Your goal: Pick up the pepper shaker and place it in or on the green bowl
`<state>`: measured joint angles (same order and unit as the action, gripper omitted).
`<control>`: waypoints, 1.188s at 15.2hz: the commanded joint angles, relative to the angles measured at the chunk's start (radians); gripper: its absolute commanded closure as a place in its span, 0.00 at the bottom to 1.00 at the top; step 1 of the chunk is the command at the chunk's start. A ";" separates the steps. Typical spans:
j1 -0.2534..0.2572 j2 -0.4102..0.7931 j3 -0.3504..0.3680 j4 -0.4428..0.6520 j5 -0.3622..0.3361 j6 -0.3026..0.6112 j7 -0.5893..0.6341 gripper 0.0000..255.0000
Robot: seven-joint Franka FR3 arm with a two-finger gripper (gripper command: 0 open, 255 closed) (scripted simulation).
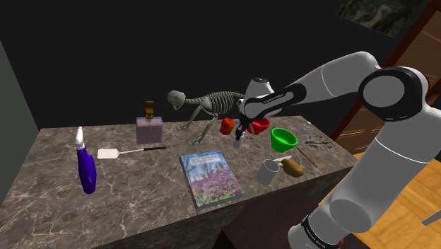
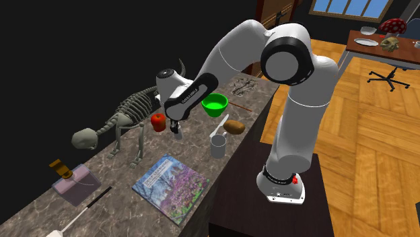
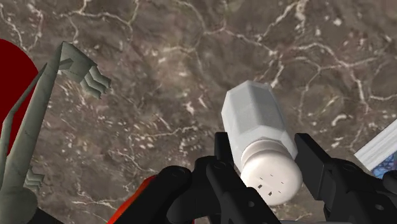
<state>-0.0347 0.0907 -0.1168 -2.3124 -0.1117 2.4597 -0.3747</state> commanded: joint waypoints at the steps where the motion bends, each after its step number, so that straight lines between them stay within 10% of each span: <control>1: 0.001 -0.020 0.001 0.011 0.000 -0.031 -0.001 1.00; 18: 0.005 -0.150 0.004 0.108 0.003 -0.257 -0.014 1.00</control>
<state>-0.0296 -0.0523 -0.1123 -2.2133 -0.1094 2.2180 -0.3874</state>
